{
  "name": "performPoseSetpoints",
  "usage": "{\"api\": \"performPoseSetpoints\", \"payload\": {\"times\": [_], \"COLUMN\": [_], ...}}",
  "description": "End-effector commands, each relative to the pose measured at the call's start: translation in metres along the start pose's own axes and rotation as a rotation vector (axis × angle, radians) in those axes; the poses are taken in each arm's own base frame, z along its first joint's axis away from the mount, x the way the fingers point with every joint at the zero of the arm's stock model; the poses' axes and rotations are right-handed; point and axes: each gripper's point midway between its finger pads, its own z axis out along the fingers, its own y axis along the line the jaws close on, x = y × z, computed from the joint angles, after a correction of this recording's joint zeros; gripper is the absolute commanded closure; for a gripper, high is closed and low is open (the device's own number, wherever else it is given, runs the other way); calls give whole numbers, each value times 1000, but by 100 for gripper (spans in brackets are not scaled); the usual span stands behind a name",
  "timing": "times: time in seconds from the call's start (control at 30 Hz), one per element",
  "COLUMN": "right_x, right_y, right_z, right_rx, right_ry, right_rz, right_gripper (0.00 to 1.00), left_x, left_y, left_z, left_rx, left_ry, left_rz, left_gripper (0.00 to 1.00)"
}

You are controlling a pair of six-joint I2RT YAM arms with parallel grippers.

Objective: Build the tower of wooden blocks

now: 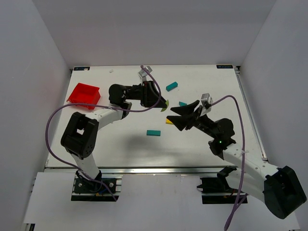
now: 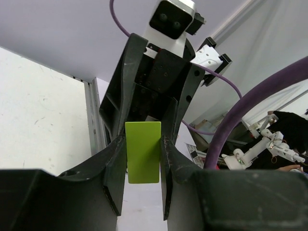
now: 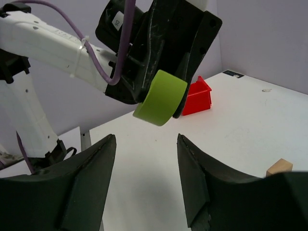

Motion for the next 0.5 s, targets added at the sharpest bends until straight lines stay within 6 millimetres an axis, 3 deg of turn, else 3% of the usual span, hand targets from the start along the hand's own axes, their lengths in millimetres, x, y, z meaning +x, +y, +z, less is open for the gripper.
{"api": "performPoseSetpoints", "payload": {"times": [0.0, 0.2, 0.47], "right_x": [-41, -40, -41], "right_y": [7, -3, -1], "right_z": [15, 27, 34], "right_rx": [-24, 21, 29], "right_ry": [-115, -102, -73], "right_rz": [-17, 140, 257], "right_gripper": [41, 39, 37], "left_x": [-11, -11, -15], "left_y": [-67, -62, -52], "left_z": [-1, 0, 0], "left_rx": [182, 180, 175], "left_ry": [-30, -30, -25], "left_rz": [512, 510, 520], "left_gripper": [100, 100, 100]}}
